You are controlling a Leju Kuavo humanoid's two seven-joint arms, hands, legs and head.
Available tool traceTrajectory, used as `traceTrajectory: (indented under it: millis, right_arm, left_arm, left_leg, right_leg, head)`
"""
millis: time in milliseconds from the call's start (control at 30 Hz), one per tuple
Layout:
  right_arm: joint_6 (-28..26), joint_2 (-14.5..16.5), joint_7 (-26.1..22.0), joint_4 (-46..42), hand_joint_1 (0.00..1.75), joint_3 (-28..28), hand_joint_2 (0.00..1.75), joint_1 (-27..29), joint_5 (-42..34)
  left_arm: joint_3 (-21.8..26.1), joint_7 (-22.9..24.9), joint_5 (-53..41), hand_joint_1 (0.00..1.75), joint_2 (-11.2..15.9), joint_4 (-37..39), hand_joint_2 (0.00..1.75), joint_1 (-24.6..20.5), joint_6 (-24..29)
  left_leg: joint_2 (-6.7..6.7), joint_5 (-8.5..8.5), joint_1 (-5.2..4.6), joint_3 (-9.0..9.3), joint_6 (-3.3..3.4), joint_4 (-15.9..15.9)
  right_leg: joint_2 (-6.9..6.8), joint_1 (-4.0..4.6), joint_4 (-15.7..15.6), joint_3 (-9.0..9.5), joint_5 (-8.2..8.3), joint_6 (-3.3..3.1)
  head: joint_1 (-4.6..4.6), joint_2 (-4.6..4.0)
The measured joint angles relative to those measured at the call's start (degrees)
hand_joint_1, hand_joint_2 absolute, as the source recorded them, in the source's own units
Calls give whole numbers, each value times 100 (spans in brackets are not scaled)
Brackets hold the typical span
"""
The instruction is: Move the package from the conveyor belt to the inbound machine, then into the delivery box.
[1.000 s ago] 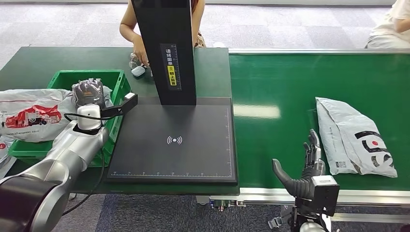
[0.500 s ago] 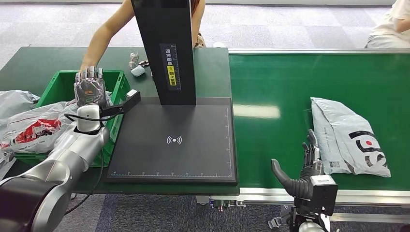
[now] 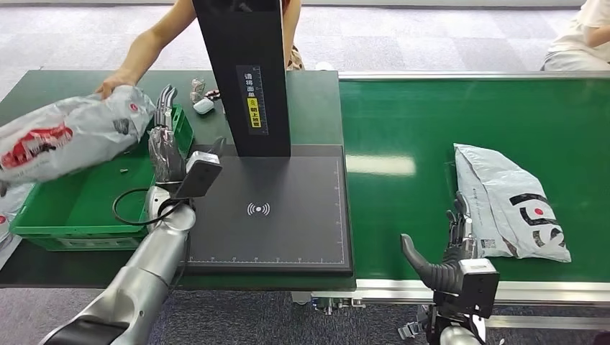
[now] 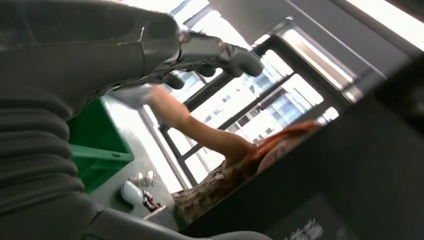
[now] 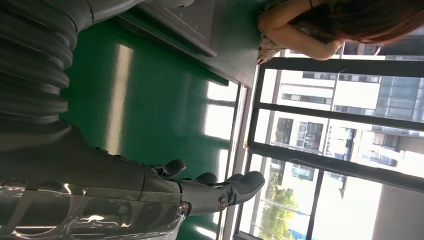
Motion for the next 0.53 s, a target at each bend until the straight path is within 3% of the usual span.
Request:
traceTrajectory:
  millis: [67, 133, 267, 400, 533]
  right_arm:
    - [-15, -9, -29, 43, 0, 1, 175, -3, -16]
    - [-29, -16, -50, 77, 0, 1, 175, -21, -18]
    - [18, -19, -66, 141, 0, 3, 175, -71, -8]
    - [125, -20, -66, 220, 0, 50, 175, -115, 58]
    - [205, -21, -66, 295, 0, 120, 175, -156, 105]
  left_arm:
    - [-403, 144, 880, 0, -11, -714, 0, 453, -297]
    - [-800, 278, 1431, 0, -9, -1330, 0, 851, -916]
    - [-1279, 604, 1836, 0, -10, -2074, 175, 1374, -2112]
    - [-1420, 884, 2018, 0, -11, -2340, 175, 1668, -3024]
    - [-1441, 1029, 2017, 0, -11, -2376, 175, 1849, -3384]
  left_leg:
    - [-11, 0, 1, -1, 0, 0]
    - [-29, 0, 2, -3, 0, 0]
    - [-24, -5, 3, -3, -4, -1]
    - [-21, -7, 3, -3, -3, -2]
    - [-20, -6, 3, -3, -3, -2]
  right_leg:
    - [-7, 1, -1, 1, -7, 6]
    - [-20, 2, -1, 6, -18, 11]
    - [-18, 3, 0, 6, -20, 9]
    - [-16, 3, 0, 4, -21, 9]
    - [-17, 3, 1, 4, -21, 8]
  head:
    - [1, 0]
    - [2, 0]
    - [1, 0]
    - [2, 0]
    - [1, 0]
